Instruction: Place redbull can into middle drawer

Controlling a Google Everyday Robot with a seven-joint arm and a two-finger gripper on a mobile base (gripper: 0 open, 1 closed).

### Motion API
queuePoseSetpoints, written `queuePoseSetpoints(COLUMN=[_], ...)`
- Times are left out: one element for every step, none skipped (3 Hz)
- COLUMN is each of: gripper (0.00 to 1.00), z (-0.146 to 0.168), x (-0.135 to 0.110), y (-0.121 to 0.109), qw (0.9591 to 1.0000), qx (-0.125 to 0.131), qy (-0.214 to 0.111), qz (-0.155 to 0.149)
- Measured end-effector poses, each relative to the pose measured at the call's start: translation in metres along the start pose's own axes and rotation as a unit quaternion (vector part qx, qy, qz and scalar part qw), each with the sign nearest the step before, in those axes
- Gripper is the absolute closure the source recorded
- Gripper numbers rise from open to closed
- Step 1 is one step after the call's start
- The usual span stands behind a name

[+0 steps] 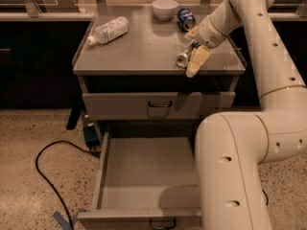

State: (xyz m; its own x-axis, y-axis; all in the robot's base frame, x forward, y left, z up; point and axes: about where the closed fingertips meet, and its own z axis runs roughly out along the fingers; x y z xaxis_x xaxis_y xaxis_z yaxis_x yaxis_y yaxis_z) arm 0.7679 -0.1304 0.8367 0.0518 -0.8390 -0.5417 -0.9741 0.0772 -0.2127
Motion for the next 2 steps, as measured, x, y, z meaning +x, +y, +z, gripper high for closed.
queuePoseSetpoints(gripper=[0.00,0.19], z=[0.0028,0.0033], x=[0.0046,0.0125], y=[0.0028,0.0032], qw=[0.9998,0.9992], qx=[-0.005,-0.003], qy=[-0.015,-0.031], qz=[0.014,0.025])
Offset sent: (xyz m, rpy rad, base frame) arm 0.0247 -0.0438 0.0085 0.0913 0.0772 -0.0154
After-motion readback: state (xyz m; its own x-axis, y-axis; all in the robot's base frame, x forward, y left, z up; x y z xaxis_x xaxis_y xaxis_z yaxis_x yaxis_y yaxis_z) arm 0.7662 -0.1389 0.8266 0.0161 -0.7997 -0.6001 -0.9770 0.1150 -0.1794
